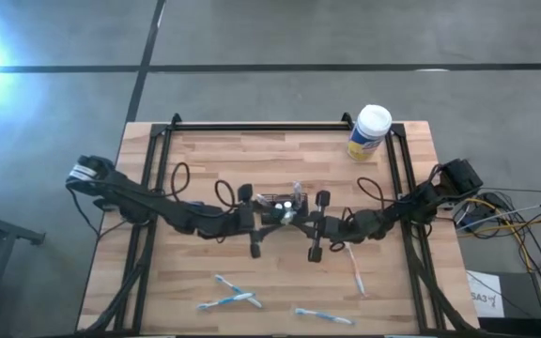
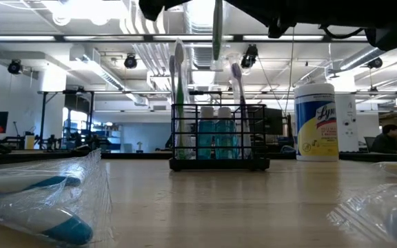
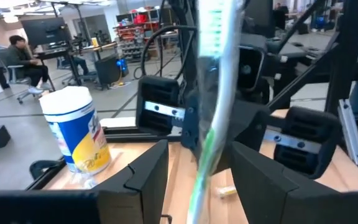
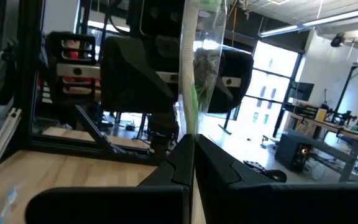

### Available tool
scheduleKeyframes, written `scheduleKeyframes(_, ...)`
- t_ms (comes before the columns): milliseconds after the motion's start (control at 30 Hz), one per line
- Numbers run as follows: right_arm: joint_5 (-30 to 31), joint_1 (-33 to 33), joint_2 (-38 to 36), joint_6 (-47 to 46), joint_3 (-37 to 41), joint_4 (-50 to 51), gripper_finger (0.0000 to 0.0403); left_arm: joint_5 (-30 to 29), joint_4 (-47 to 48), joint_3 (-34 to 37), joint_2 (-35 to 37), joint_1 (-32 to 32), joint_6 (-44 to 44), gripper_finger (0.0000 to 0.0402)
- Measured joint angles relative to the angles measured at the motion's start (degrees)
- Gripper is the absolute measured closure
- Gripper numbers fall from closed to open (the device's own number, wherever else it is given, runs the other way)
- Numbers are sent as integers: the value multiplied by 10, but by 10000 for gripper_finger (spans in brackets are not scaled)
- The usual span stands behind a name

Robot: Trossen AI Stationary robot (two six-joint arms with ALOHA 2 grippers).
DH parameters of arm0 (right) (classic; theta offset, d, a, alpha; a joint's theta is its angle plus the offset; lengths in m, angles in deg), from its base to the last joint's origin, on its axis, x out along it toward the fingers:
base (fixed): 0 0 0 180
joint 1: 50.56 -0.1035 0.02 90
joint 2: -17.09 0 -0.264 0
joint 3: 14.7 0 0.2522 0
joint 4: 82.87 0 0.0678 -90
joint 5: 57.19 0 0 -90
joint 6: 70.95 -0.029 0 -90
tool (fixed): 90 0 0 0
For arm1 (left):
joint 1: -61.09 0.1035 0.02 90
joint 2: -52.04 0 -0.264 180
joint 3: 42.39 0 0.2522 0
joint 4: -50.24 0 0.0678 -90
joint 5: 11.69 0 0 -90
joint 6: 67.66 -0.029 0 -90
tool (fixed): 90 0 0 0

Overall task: Pick & Place toothbrushing station
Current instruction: Put the green toothbrush into the black organizer

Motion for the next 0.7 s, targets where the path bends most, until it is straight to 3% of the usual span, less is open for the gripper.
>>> scheduleKeyframes(533,0,0,0,-7,-4,4,394,56,0,-10,-13,16,0,230)
scheduleKeyframes(700,0,0,0,-7,-2,5,394,56,1,-10,-12,18,-13,269)
